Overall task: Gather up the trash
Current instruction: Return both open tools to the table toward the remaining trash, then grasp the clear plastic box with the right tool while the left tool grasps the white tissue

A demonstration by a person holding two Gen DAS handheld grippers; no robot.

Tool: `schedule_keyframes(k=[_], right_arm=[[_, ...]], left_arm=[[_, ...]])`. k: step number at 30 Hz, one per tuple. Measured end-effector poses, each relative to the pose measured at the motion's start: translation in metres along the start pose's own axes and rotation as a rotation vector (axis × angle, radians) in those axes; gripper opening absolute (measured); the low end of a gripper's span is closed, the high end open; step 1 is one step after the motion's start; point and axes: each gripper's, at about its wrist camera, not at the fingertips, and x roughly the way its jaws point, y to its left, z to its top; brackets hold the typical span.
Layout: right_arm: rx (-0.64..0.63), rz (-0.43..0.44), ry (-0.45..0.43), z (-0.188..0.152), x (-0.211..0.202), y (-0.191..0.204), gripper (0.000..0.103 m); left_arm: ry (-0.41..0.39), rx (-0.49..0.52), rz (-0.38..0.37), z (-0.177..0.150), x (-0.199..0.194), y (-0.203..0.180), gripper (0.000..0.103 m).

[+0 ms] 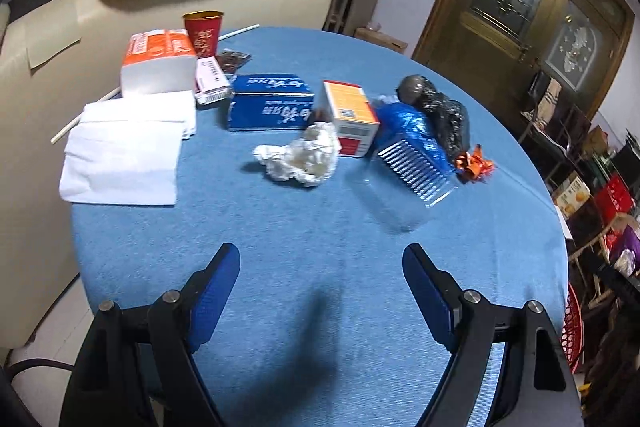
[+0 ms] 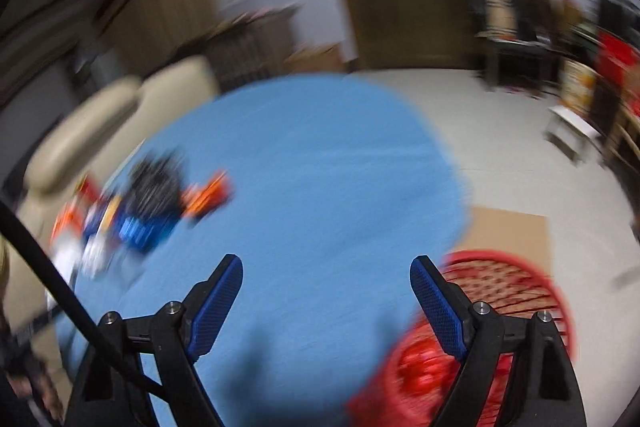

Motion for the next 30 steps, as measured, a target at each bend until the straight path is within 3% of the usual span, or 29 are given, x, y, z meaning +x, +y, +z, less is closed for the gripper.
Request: schedule_keyframes(k=[5, 16, 22, 30], right_arm=[[-0.157, 0.103, 0.074, -0.013, 0.029, 0.071, 0.088], [-0.369, 0.224, 0.070, -0.011, 0.054, 0.171, 0.088], [-0.466, 0.239, 0.092, -0.014, 0.076, 0.210, 0.088], [-0.531, 0.166, 0.089, -0.019, 0.106, 0.235, 0.088]], left_arm=[[-0.004, -0.009, 0.011, 0.000, 0.000, 0.006, 0.084], [-0.008, -0.023, 0.031, 0.004, 0.003, 0.019, 0.084], [-0.010, -0.062, 0.048, 0.005, 0.002, 0.035, 0.084], [-0.006, -0.088, 0.051, 0.006, 0.005, 0.047, 0.084]])
